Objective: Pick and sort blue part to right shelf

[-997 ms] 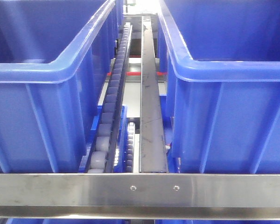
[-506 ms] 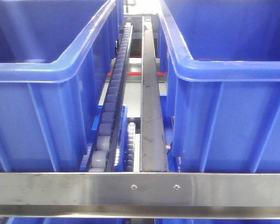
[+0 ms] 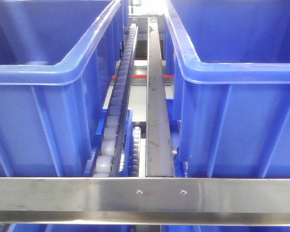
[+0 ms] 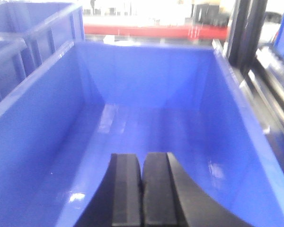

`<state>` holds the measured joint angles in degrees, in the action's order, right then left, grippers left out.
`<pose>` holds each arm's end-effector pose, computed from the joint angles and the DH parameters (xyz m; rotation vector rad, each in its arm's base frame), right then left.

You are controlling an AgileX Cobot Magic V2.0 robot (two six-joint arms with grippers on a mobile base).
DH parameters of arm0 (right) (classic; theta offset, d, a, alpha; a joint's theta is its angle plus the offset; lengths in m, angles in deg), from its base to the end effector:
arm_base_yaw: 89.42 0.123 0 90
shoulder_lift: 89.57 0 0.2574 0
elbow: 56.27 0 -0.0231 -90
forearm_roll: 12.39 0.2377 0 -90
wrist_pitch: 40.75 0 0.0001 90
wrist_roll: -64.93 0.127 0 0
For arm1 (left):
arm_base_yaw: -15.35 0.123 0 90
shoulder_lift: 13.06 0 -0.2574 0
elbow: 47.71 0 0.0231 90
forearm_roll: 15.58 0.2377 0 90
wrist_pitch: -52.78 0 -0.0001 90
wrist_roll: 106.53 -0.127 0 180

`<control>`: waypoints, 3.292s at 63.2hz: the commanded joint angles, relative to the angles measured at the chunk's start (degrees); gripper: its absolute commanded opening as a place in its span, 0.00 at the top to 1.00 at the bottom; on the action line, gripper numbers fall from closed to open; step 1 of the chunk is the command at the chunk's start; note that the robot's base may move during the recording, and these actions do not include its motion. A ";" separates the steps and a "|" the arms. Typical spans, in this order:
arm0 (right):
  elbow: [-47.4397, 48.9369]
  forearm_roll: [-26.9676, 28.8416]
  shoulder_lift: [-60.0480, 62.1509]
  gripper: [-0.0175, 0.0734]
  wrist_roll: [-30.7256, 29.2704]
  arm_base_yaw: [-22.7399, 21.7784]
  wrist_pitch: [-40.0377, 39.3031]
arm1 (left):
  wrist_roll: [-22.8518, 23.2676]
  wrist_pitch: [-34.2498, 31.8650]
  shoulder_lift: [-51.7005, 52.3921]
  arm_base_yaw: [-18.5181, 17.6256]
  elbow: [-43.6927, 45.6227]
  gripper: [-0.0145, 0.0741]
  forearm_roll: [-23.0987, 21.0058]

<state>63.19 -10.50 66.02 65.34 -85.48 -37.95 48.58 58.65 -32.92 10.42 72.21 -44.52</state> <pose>0.1269 0.0090 0.2782 -0.0232 1.5320 0.0879 0.1133 -0.0161 0.2855 0.0532 1.4862 -0.1617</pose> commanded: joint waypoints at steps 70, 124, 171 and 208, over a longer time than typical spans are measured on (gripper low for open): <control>-12.28 0.00 16.30 0.75 -0.10 -0.34 -4.91 | 0.09 -4.15 1.64 0.92 0.17 0.69 -0.83; -16.35 0.00 17.65 0.75 1.35 -0.34 -7.01 | 0.09 -4.15 1.64 0.92 0.17 0.69 -0.83; -16.35 0.00 17.65 0.75 1.35 -0.34 -7.01 | 18.15 -19.72 2.66 1.99 -8.31 0.69 21.82; -16.35 0.00 17.59 0.75 1.35 -0.34 -6.97 | 19.75 -8.47 12.92 1.76 -18.06 0.69 22.78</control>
<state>45.56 -10.40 82.37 66.77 -85.48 -39.42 67.54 53.63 -21.38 12.39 55.57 -21.87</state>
